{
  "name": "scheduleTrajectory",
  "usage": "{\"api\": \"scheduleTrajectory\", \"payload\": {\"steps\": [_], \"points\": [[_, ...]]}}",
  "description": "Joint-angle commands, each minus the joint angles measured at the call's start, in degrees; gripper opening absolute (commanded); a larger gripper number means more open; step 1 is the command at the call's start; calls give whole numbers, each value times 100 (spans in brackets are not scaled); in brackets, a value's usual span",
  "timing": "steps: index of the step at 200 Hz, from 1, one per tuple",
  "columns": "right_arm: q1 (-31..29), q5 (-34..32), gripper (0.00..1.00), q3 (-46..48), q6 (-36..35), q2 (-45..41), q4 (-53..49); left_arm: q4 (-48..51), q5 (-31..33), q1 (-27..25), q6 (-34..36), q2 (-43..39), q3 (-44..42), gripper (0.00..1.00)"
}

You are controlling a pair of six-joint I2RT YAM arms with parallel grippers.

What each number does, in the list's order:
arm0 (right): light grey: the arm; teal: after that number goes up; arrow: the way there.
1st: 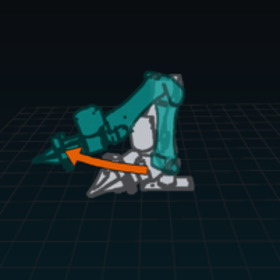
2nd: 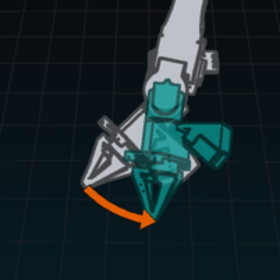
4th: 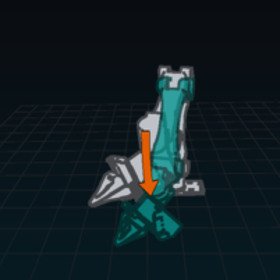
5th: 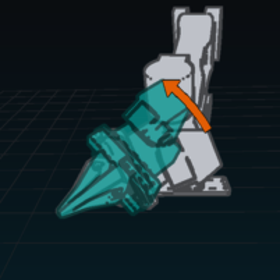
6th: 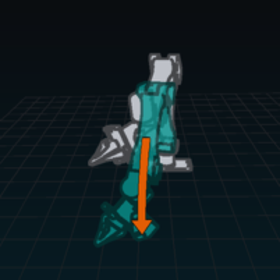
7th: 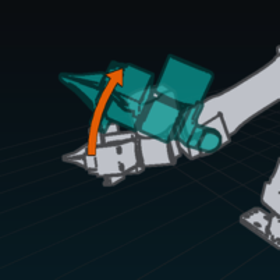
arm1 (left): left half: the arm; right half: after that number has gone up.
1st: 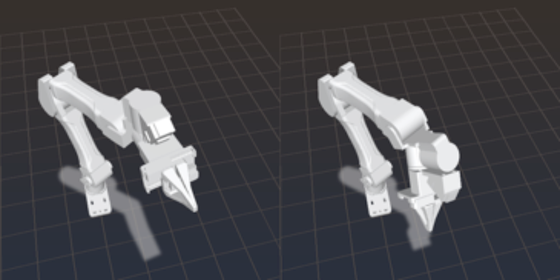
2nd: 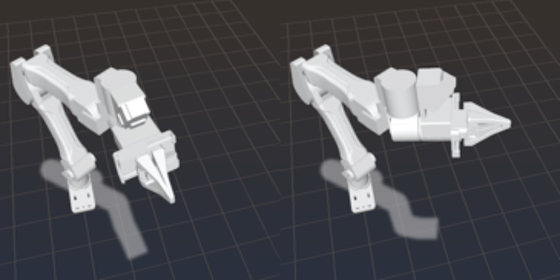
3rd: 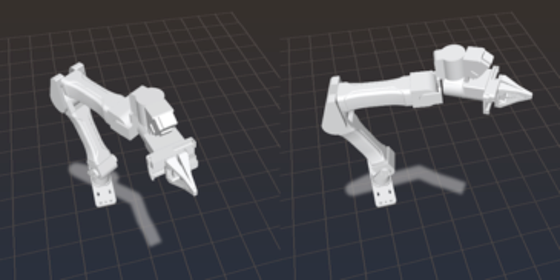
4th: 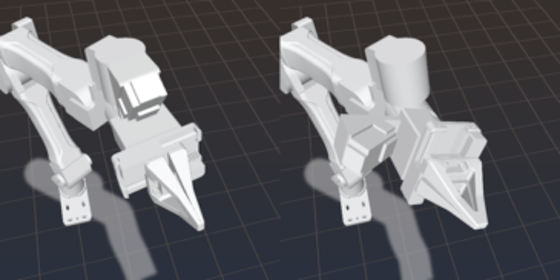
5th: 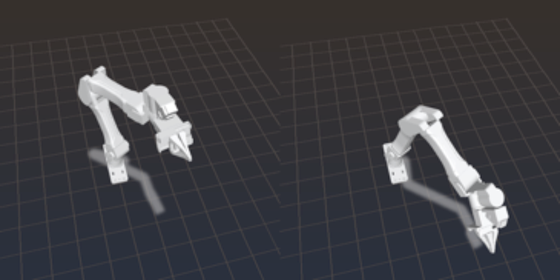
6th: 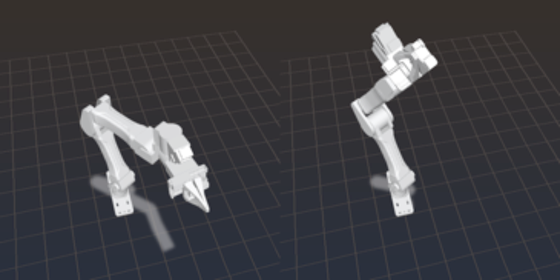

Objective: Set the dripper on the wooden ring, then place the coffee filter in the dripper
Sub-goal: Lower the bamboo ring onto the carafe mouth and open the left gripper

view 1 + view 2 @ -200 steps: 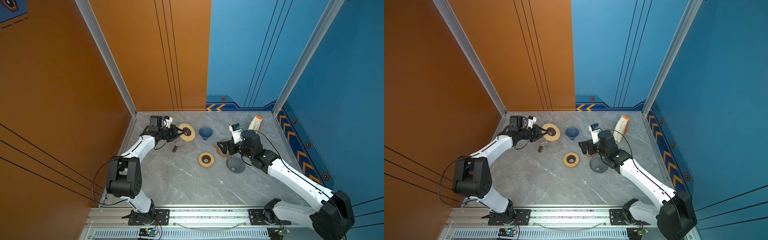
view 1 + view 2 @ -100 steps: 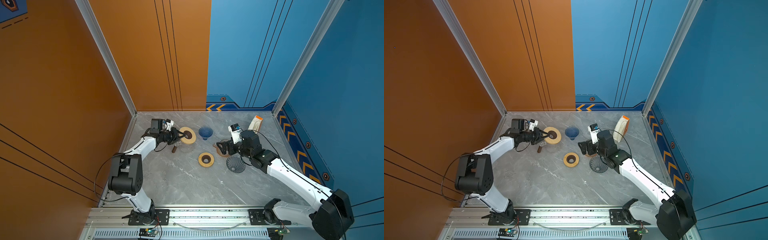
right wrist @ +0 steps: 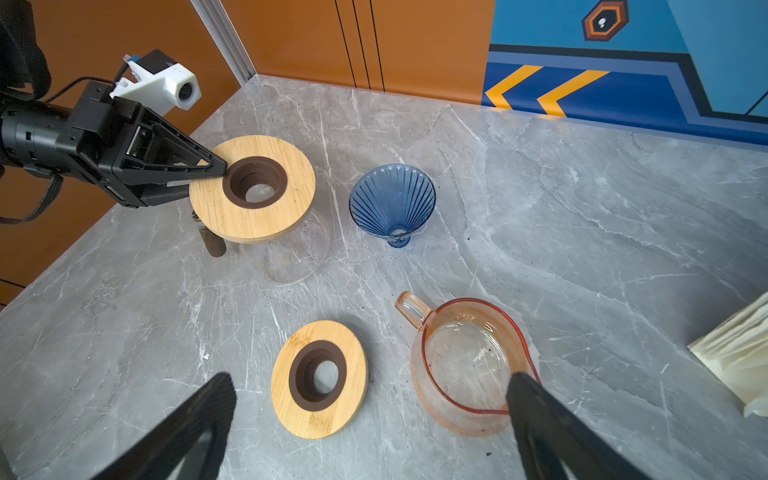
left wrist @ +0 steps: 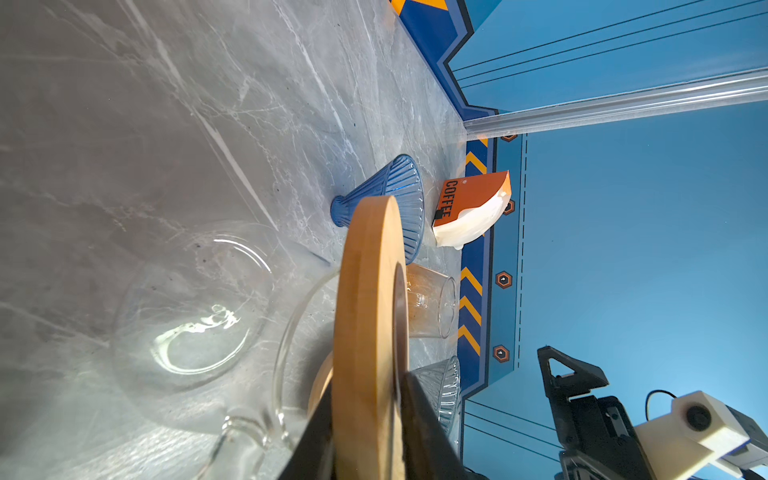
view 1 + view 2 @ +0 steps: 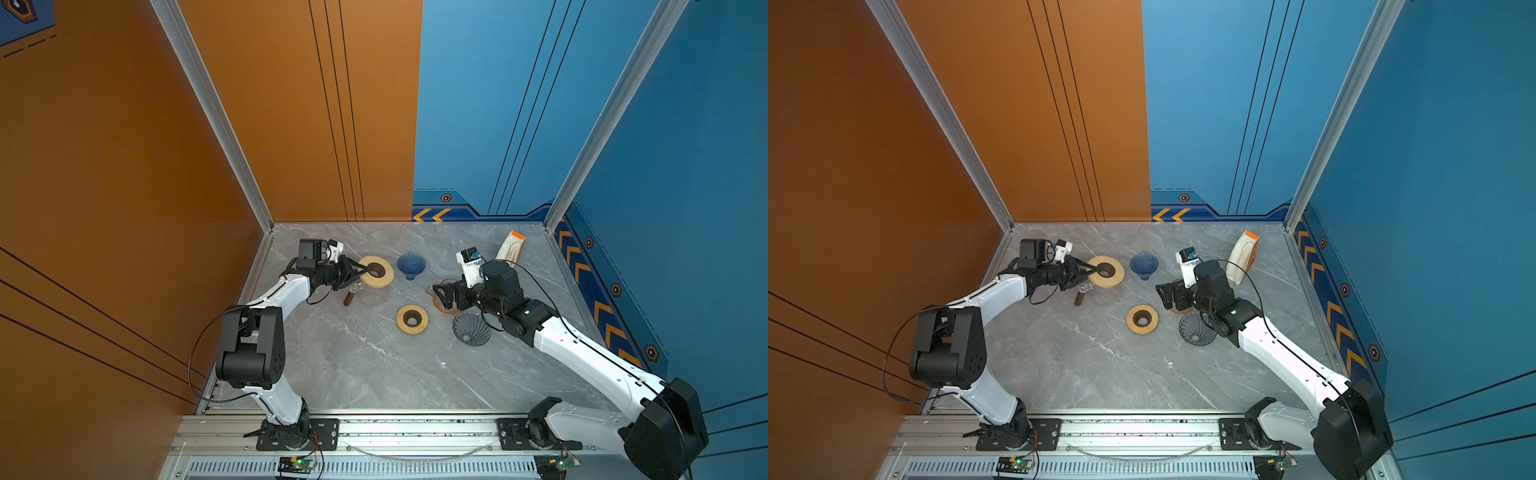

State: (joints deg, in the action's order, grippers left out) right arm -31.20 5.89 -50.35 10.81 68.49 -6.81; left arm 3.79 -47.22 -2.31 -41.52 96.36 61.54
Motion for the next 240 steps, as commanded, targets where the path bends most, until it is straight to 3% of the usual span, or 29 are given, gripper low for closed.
{"api": "scheduleTrajectory", "payload": {"steps": [1,240], "points": [[-52,-20,100,-184,46,57,55,-58,-122,69,59,-7,-71,28],[-84,4,100,-415,30,70,-248,605,55,582,549,-430,-51,34]]}}
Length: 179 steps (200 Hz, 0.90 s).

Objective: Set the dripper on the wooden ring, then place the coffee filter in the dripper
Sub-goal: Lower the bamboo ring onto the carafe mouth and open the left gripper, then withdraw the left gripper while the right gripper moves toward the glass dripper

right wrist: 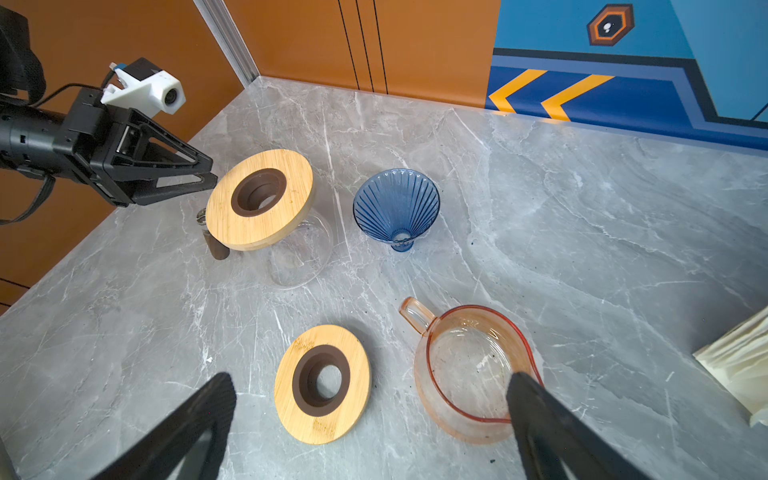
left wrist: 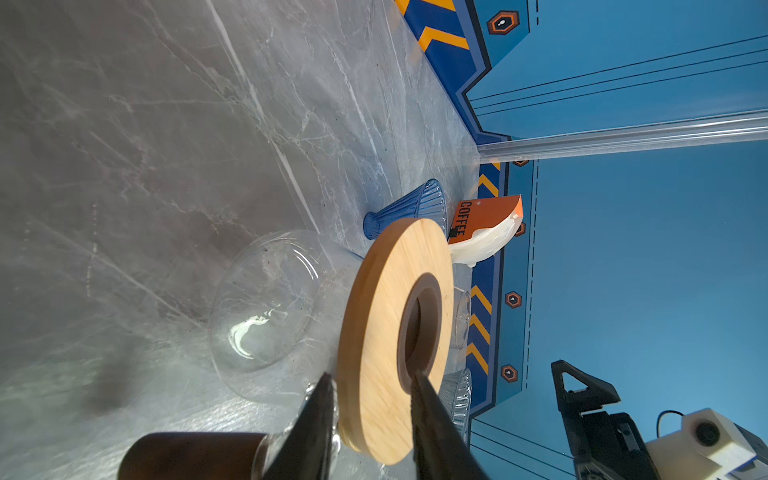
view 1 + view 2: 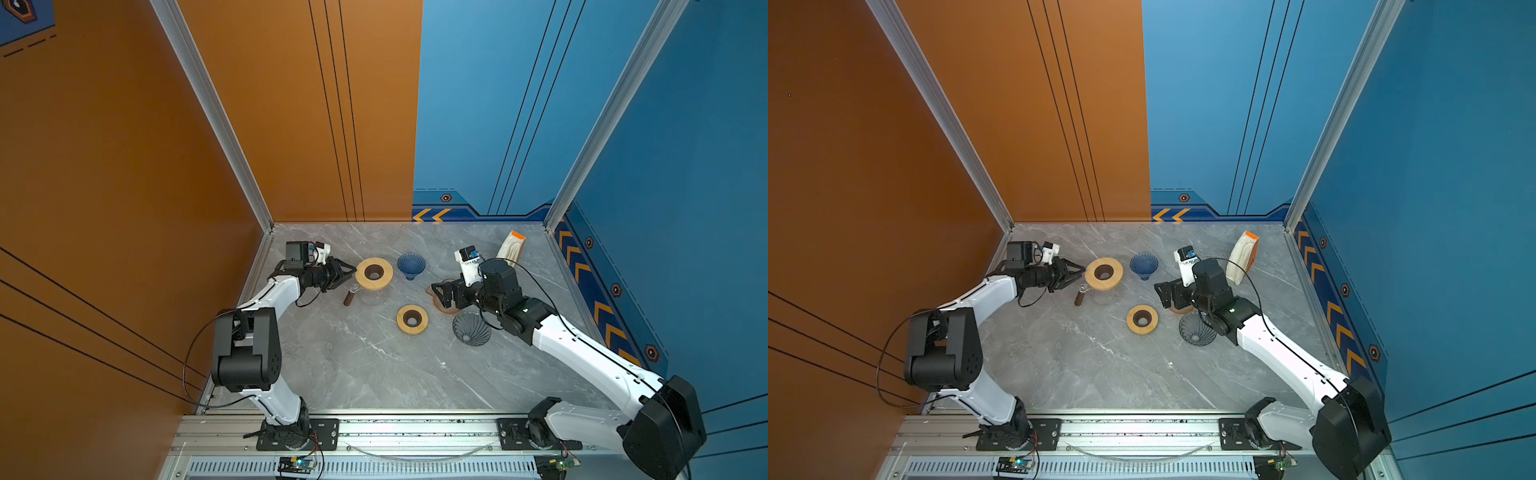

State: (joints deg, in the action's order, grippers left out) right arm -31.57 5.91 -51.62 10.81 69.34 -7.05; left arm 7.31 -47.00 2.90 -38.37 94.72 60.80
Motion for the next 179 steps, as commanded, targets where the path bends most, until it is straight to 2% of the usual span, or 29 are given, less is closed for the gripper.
{"api": "scheduleTrajectory", "payload": {"steps": [1,34,80,141,179], "points": [[-49,0,100,-292,28,-12,-230,262,33,62,234,-272,26,34],[-47,-89,100,-508,-81,-35,-581,569,-20,71,434,-499,240,43],[-38,-196,100,-1359,-157,175,-1774,1019,98,-7,716,-867,664,51],[-17,-435,100,-1821,-217,220,-2563,1666,480,-438,1242,-1421,897,72],[-4,-542,100,-2046,-175,271,-3038,2203,899,-830,1814,-1751,992,84]]}}
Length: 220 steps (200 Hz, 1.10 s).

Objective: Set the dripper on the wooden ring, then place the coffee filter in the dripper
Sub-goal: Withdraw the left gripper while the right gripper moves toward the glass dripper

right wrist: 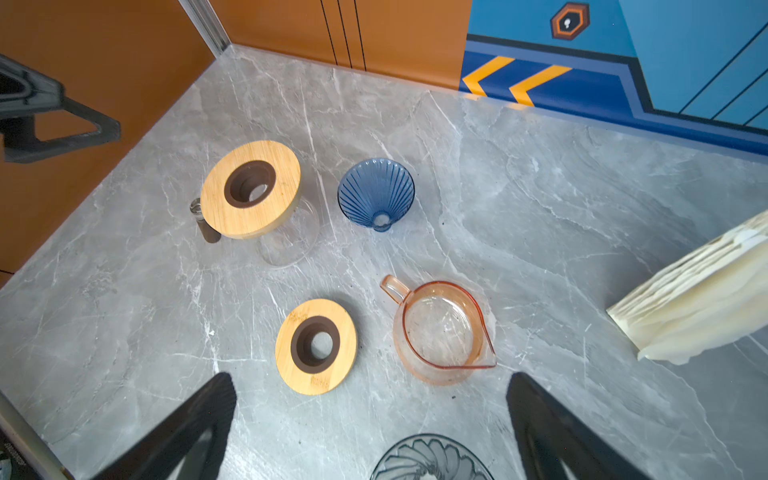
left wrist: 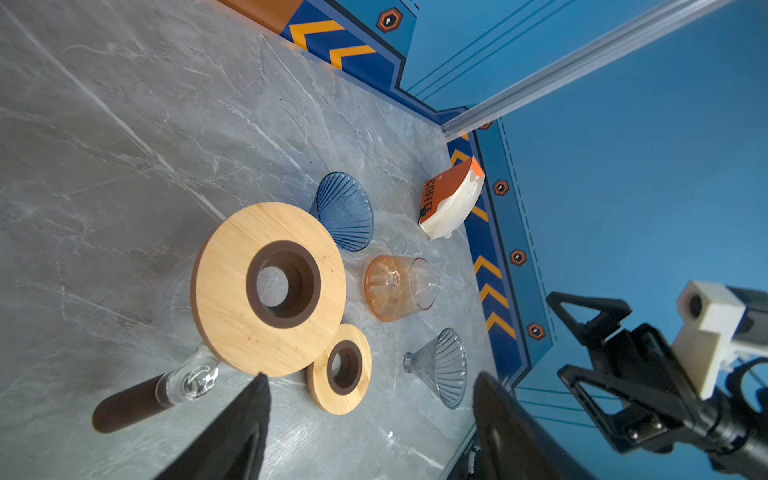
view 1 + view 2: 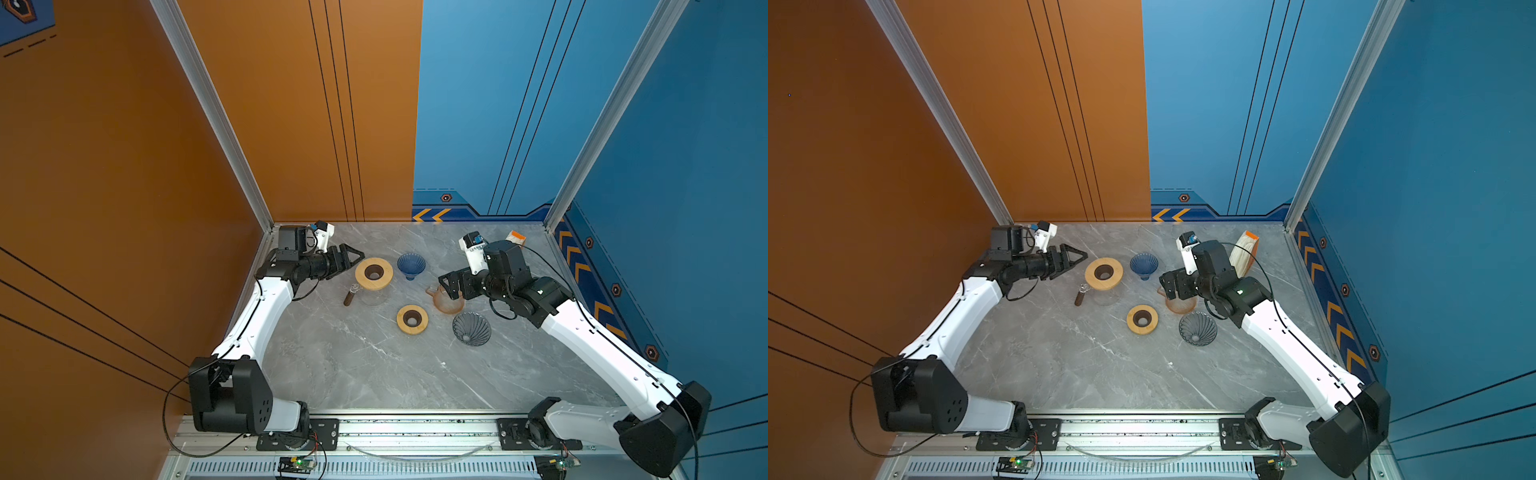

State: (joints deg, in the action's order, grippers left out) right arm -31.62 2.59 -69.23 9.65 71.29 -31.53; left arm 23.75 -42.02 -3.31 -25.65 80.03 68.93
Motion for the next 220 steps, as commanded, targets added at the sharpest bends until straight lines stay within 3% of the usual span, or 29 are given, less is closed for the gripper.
{"api": "scheduleTrajectory", "payload": {"steps": [1,20,26,45,140,220], "points": [[-1,-213,100,-289,-55,73,-599,591,412,-220,542,-288,181,84],[19,-245,100,-354,10,74,-850,844,578,-355,710,-463,176,85],[21,-250,100,-361,27,68,-896,882,593,-385,732,-529,143,91],[64,-248,100,-355,117,84,-983,977,675,-502,816,-730,13,95],[273,-152,89,-826,381,613,-1922,1396,995,-994,975,-1419,-628,97],[925,40,73,197,892,33,-2516,1396,1407,-1376,899,-1771,-1249,98]]}}
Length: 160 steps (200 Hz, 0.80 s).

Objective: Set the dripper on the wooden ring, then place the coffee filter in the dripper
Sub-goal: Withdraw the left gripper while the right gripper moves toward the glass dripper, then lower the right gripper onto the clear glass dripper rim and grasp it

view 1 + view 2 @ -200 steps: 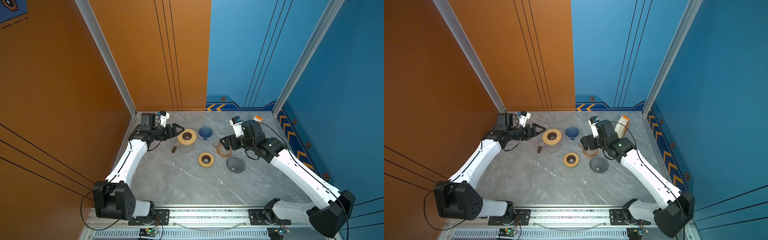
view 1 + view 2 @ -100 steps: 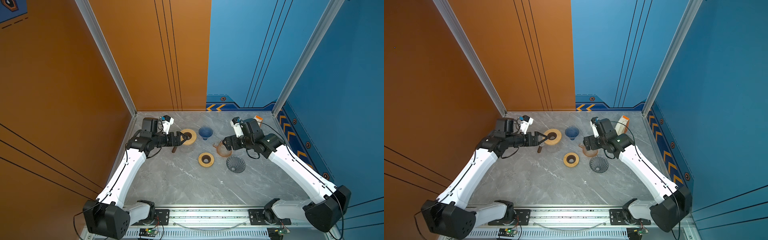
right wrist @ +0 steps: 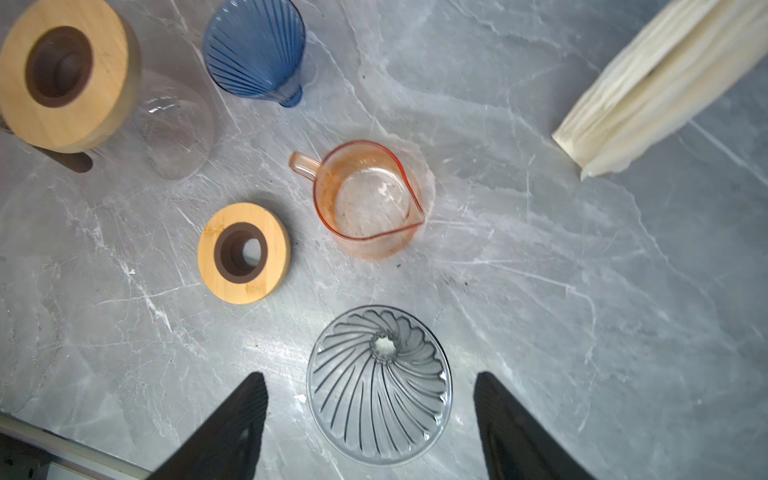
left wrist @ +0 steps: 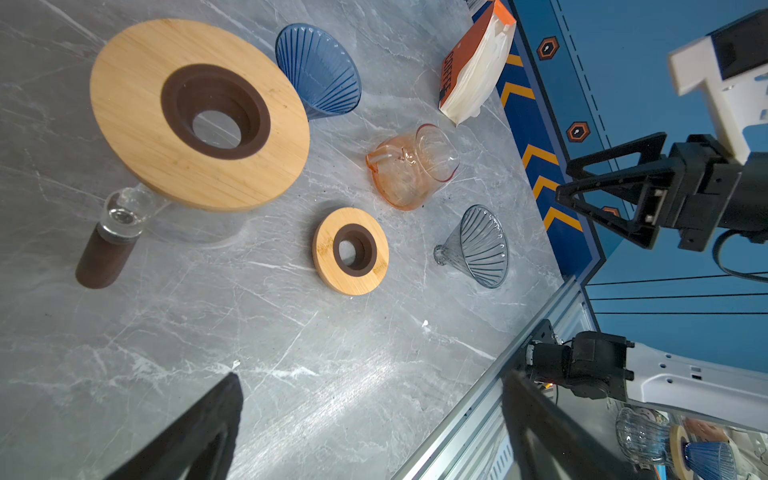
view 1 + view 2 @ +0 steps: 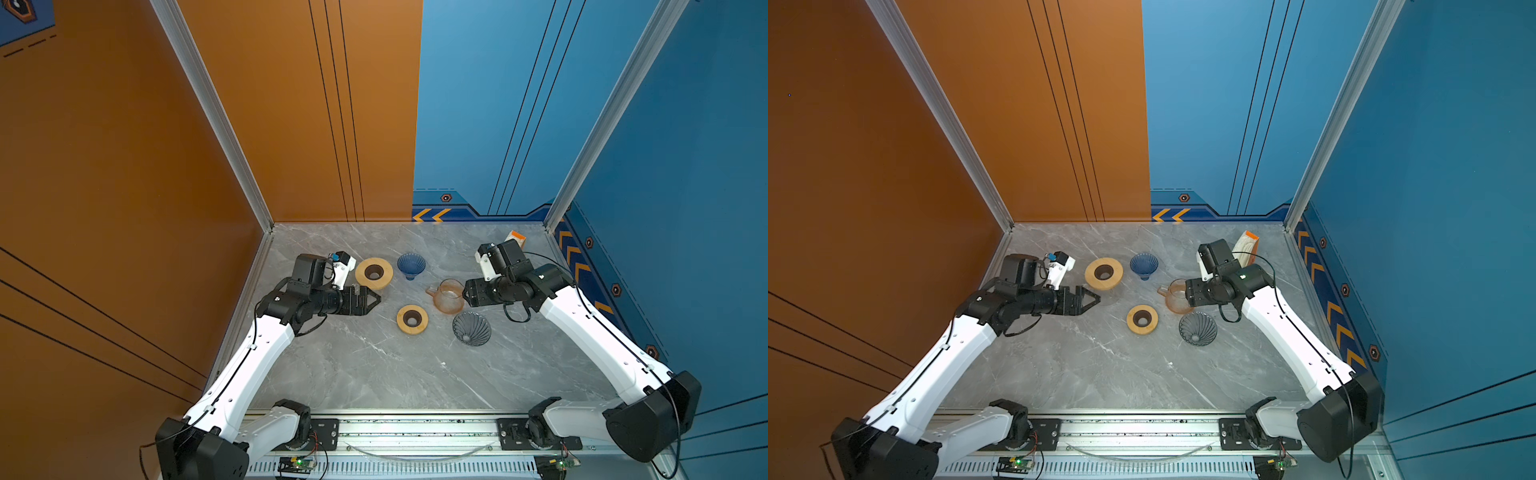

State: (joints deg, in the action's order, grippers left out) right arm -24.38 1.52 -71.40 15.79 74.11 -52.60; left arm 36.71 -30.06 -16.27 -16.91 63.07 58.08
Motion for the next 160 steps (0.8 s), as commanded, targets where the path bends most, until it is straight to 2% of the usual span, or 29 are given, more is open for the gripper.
{"api": "scheduleTrajectory", "payload": {"steps": [1,65,160], "points": [[217,156,73,428,290,-257,-413,100,211,-83,27,-71,-170,98],[626,498,71,1281,407,-361,-288,100,212,-80,152,33,-225,98],[808,1021,60,1914,548,33,479,95,262,-86,267,274,-119,98]]}}
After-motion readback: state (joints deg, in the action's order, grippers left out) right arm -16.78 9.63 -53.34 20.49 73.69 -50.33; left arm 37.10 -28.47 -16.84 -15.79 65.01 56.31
